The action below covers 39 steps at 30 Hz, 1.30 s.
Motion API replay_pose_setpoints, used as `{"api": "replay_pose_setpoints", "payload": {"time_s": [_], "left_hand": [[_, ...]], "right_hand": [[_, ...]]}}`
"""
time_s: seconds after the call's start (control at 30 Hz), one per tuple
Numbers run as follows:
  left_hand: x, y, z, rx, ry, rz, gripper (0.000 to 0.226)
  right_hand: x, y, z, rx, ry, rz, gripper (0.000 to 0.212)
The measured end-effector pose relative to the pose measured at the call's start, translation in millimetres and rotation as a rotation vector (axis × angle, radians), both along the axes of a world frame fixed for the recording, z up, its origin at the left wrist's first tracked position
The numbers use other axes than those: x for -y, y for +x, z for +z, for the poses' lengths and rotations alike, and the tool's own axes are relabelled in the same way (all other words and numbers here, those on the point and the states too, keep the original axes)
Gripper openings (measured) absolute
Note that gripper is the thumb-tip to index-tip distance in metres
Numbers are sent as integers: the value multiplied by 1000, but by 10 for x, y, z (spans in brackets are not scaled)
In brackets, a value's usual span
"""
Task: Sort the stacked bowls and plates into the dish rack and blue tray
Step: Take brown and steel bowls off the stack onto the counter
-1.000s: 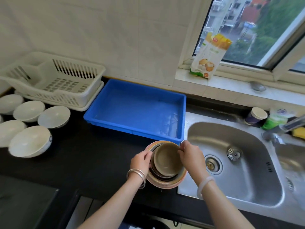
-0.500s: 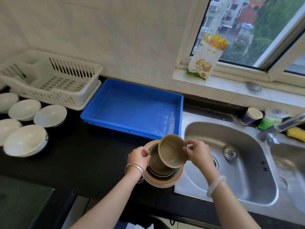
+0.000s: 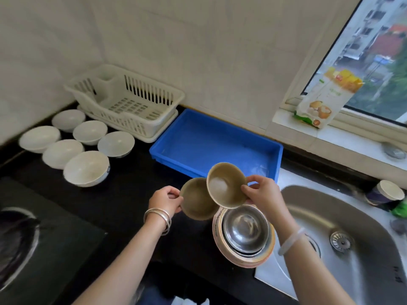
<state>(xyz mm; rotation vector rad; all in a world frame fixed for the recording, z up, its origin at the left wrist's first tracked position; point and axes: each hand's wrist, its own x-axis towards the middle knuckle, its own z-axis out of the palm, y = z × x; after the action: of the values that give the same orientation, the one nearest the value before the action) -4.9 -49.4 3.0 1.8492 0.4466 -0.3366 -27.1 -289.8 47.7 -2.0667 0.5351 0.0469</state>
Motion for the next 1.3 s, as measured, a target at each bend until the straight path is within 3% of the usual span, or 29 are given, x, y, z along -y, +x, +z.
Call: {"api": "replay_pose_setpoints", "payload": {"time_s": [0.47, 0.8, 1.17, 1.3], "left_hand": [[-1524, 230, -501, -132, -118, 583, 11], [-1863, 445, -769, -194, -72, 674, 24], [-1861, 585, -841, -217, -155, 742, 24], [-1848, 595, -834, -222, -146, 754, 23]], "right_hand": [[-1620, 1288, -773, -139, 200, 96, 13], [-2316, 1666, -1263, -273, 311, 5, 12], [-2533, 1881, -1384, -344, 387, -71, 13], [-2569, 1914, -1421, -357, 414, -74, 24]]}}
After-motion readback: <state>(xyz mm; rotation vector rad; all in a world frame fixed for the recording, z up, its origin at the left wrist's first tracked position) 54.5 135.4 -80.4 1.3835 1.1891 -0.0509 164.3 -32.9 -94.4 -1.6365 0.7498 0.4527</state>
